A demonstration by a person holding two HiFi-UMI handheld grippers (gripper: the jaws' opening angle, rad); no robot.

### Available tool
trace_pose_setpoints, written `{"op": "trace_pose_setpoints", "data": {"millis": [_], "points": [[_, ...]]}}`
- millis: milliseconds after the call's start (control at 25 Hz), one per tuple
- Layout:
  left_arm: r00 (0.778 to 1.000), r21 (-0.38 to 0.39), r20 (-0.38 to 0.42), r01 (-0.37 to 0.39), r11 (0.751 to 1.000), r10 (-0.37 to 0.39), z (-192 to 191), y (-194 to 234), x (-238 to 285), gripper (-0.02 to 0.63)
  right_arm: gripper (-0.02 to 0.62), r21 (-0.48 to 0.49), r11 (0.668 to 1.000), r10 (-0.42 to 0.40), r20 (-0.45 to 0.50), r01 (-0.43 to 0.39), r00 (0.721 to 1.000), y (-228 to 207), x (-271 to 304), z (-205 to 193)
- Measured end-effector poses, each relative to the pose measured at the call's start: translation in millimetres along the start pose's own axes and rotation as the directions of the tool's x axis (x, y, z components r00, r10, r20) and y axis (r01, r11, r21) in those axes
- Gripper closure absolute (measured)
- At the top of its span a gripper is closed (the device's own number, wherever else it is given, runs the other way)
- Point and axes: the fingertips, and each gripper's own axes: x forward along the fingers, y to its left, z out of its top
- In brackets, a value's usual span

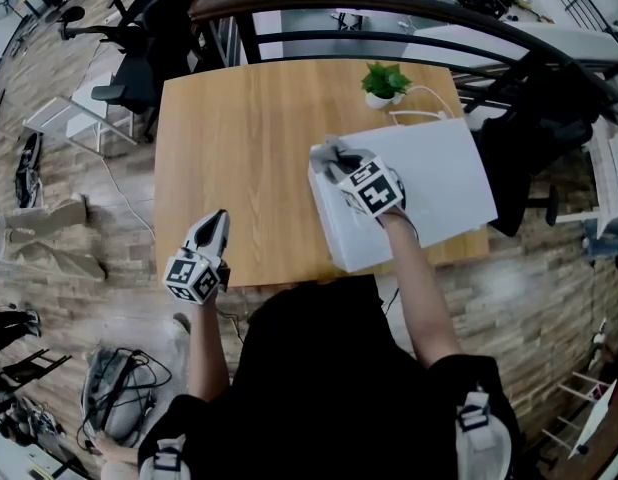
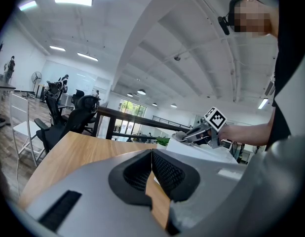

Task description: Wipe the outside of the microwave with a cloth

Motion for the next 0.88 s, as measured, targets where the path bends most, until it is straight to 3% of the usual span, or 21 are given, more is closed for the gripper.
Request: {"op": "trace_pose_setpoints", "data": {"millis": [880], "points": [[1.000, 0.004, -0.003, 0.005, 1.000, -0.005, 1.4, -1.8, 0.5, 0.603, 0.569, -0.003, 1.000, 0.000, 0.005, 0.000, 1.000, 1.5, -0.8, 0.7]]}}
